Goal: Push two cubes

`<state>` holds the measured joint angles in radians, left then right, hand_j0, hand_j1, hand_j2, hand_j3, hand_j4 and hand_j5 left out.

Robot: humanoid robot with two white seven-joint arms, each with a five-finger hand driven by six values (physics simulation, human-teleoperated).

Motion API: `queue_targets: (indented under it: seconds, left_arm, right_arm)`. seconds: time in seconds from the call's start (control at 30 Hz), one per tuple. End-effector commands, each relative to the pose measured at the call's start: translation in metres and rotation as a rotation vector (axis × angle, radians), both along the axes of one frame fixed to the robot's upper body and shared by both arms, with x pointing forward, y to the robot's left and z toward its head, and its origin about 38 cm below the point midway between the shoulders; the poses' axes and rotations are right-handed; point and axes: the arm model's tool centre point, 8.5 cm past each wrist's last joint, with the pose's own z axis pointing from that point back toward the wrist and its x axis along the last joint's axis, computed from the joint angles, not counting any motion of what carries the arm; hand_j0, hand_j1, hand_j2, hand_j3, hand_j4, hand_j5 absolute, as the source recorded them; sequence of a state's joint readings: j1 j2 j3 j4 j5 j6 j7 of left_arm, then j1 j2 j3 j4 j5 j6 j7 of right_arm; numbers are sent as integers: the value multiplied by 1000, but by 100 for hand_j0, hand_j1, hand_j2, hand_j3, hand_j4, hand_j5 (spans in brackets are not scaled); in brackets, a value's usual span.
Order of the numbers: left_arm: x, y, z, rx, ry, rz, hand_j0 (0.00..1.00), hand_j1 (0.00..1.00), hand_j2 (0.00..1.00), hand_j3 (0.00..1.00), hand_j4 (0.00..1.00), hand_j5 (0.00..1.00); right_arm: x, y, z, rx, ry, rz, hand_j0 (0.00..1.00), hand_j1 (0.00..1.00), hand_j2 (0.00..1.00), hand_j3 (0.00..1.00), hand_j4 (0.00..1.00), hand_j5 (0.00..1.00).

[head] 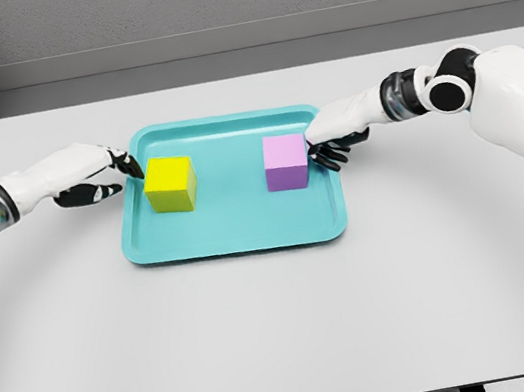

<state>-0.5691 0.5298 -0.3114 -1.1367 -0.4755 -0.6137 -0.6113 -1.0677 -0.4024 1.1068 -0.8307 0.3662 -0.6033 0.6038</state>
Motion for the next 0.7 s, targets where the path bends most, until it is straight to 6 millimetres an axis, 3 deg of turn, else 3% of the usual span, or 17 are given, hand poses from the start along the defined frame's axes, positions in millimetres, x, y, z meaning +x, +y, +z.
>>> queue_targets:
  seconds: [0.0,0.53,0.67]
  left_arm:
    - [0,-2,2,-7,-5,-3,57,57,57,57,57,57]
    - [-3,-21,0,5,-8,-54,56,56,56,56,56,56]
    - [-4,-13,1,13,-5,-43,56,56,56,56,56,56]
  right_arm:
    - [-1,5,-3,-7,8,14,13,13,13,13,13,13]
    - [0,12,7,-1,-11,33,13,13,13,13,13,13]
    - [0,13,7,-2,-12,35,13,13,13,13,13,13]
